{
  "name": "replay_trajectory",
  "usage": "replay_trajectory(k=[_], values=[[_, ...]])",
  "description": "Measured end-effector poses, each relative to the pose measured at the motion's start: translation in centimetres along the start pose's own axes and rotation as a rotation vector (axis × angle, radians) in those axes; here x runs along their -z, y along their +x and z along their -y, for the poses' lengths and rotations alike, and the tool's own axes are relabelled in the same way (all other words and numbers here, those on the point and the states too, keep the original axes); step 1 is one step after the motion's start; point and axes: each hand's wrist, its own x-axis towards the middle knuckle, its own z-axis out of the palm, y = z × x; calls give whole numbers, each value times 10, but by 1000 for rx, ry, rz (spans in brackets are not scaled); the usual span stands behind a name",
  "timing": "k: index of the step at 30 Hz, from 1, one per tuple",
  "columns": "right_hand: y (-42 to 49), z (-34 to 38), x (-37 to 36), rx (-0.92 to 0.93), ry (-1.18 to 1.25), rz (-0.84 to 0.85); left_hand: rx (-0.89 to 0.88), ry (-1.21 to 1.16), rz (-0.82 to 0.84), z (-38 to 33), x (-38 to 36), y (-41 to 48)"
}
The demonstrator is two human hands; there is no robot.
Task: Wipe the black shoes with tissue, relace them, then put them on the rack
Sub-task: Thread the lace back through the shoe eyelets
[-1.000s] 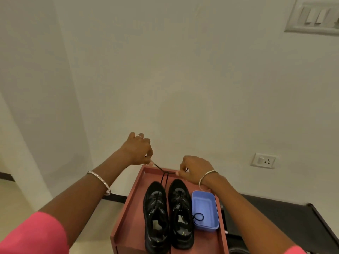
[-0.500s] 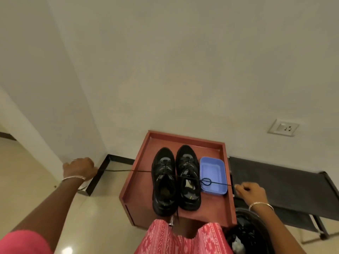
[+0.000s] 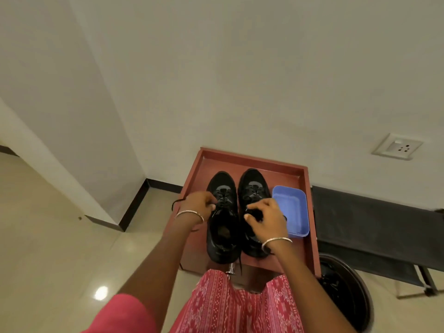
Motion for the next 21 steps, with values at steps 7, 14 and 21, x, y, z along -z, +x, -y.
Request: replay_trajectory(k=[7,14,21], values=[[14,22,-48,-91,-2,3,69,-337,-187,7,-44,-5],[19,19,-68,-43,-202,-108,194,-450,-304,6,-54,-3],[30,6,-77,-75,-472,-291,382,-283,-393,-1,-55,1]])
